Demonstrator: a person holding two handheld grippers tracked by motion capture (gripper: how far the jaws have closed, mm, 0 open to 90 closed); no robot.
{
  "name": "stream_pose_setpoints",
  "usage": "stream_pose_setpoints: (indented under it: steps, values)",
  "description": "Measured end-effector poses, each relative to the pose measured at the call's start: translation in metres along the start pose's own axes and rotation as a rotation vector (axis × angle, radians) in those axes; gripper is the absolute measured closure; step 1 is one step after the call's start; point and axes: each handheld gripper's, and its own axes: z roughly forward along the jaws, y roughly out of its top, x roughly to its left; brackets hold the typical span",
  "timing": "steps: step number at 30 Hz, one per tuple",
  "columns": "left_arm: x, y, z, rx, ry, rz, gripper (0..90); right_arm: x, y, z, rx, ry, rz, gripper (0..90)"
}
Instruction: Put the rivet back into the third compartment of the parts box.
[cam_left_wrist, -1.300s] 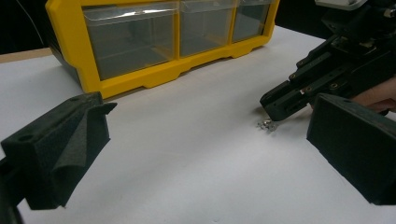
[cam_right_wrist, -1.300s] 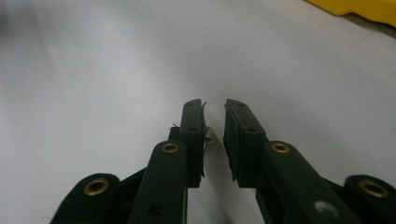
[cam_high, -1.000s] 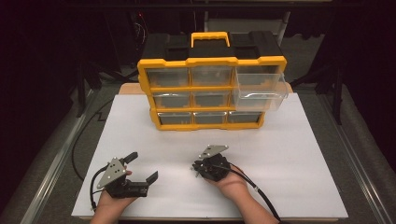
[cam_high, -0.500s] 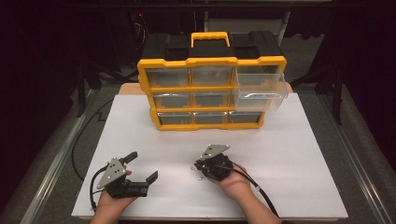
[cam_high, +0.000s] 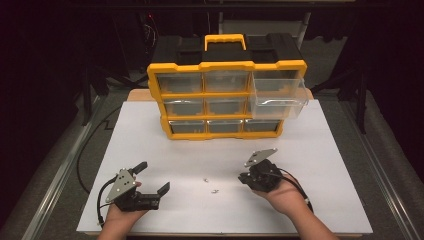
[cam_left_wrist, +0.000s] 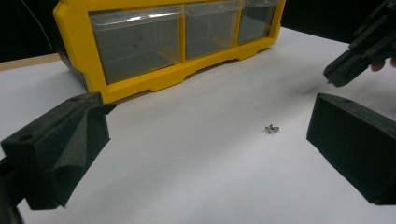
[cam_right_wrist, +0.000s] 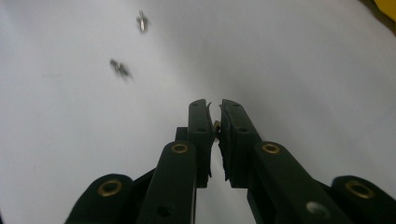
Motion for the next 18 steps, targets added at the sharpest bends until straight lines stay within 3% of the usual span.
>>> stream_pose_setpoints:
  steps: [7,8,12,18]
  values:
    - [-0.003,0.0,0.001,-0.006,-0.006,-0.001,0.3,-0.014,-0.011,-0.02,0.083,0.03,0.033,84.4]
    - [-0.003,0.001,0.001,-0.011,-0.01,0.006,0.3,-0.016,-0.013,-0.023,0.108,0.052,0.044,84.4]
    - [-0.003,0.001,0.001,-0.012,-0.013,-0.001,0.3,-0.022,-0.014,-0.025,0.167,0.082,0.038,84.4]
    - [-0.002,0.002,0.0,-0.022,-0.011,-0.009,0.3,-0.03,-0.013,-0.032,0.243,0.092,0.015,84.4]
